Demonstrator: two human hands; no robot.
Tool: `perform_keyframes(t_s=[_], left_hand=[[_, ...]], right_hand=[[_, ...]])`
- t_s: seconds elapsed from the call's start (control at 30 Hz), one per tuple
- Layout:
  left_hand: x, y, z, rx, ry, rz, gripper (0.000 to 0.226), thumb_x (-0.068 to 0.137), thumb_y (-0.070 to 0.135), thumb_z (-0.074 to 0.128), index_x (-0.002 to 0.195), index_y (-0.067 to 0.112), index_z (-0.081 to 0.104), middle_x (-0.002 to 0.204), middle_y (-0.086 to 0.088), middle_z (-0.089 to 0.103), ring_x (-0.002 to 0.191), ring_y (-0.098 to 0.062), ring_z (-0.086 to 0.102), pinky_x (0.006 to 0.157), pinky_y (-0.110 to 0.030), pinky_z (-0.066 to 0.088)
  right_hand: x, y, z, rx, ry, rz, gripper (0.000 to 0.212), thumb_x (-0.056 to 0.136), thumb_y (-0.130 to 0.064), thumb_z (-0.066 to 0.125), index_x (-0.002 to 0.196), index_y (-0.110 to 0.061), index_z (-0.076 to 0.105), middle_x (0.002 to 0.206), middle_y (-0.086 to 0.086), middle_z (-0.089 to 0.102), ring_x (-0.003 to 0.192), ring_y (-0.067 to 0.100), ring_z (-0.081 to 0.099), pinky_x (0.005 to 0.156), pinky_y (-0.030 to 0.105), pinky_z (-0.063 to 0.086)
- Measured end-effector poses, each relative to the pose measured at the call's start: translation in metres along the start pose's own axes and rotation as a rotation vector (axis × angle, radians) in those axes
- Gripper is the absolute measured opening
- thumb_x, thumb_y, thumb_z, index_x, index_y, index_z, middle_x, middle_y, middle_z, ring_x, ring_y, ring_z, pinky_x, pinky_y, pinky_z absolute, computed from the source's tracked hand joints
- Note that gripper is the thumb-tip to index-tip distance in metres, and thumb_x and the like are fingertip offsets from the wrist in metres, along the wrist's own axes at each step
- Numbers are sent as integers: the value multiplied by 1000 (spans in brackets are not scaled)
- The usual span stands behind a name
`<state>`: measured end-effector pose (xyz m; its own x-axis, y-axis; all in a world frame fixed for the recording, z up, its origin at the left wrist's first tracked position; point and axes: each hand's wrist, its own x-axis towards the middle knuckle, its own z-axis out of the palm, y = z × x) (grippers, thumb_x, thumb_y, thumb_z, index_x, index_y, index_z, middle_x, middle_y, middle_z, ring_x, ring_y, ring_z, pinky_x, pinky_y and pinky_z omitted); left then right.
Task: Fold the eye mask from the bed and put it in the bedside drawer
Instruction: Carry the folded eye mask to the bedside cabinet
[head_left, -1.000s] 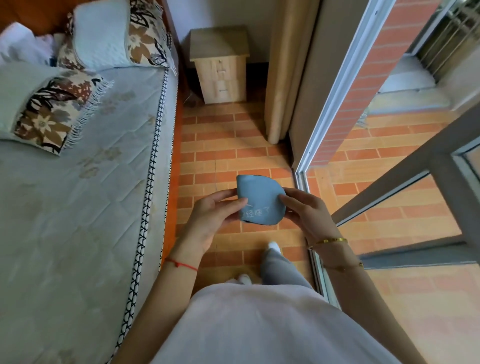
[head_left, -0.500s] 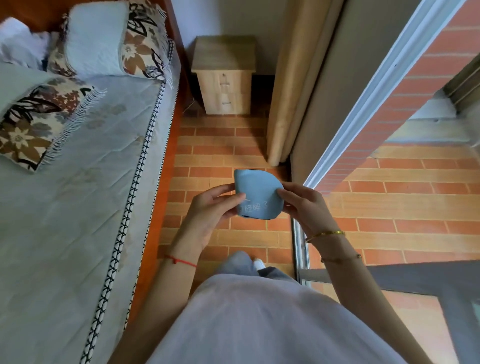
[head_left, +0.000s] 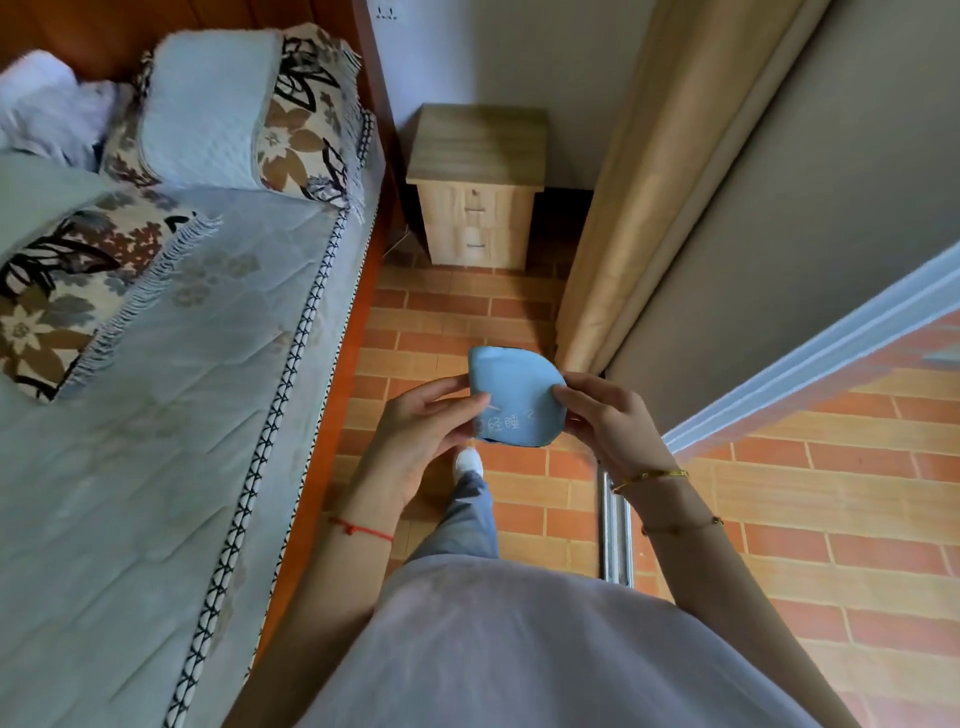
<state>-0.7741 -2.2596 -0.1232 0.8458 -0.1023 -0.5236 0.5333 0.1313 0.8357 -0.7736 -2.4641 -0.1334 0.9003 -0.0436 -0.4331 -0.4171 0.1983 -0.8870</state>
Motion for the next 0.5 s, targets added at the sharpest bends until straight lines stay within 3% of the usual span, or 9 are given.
perform_keyframes(t_s=[0.17,0.33,0.5], left_hand=[[80,63,-18,-8,26,2,28,73,21,80,100,22,74,96,-4,79,91,-15,74,75,-23,58],[157,121,-34,10,77,17,33,77,12,77,110,12,72,94,-6,78,88,-18,72,79,-28,59],[213,166,-41,5,69,14,39,80,10,75,118,6,67,102,-13,75,84,-16,70,79,-25,59]], right_hand=[[91,-43,35,33,-9,2,12,88,-5,59,91,-10,70,83,4,68,73,8,65,62,18,53],[175,-78,64,7,14,-18,22,87,-6,61,108,0,67,89,6,67,76,10,62,60,16,51],[242,-103,81,55,25,2,21,86,-6,62,106,-2,68,92,6,69,81,12,65,63,19,52]])
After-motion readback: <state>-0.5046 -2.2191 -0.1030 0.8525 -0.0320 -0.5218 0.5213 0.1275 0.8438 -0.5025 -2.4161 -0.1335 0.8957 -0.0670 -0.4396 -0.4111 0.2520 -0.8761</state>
